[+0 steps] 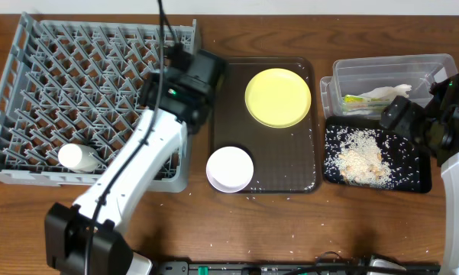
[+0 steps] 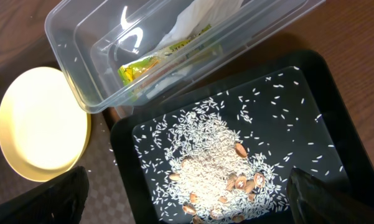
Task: Sort waste into correct bins and load items into the dishwasher
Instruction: 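Carry the light-blue bowl with the left gripper into the dish rack, then move the left gripper to the white bowl and grasp its rim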
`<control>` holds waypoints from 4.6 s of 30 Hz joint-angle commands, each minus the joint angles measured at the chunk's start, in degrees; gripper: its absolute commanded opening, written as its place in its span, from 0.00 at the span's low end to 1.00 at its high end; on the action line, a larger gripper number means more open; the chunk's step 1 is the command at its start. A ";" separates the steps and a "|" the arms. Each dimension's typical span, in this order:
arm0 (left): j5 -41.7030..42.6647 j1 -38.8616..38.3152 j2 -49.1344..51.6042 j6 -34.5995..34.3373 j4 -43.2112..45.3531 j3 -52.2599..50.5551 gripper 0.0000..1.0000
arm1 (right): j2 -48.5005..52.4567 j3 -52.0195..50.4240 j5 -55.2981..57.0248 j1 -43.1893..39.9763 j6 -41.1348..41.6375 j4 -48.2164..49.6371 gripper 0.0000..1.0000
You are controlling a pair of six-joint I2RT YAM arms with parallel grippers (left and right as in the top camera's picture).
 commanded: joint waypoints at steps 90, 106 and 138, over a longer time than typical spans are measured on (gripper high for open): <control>60.92 28.63 2.86 -0.04 6.88 -5.16 0.08 | -0.59 0.46 0.00 -0.66 0.74 -0.04 0.99; 71.19 24.55 5.38 3.45 4.57 -4.98 0.08 | -0.59 0.46 0.00 -0.66 0.74 -0.04 0.99; 73.24 -16.26 12.44 -26.99 19.89 -16.24 0.08 | -0.59 0.46 0.00 -0.66 0.74 -0.04 0.99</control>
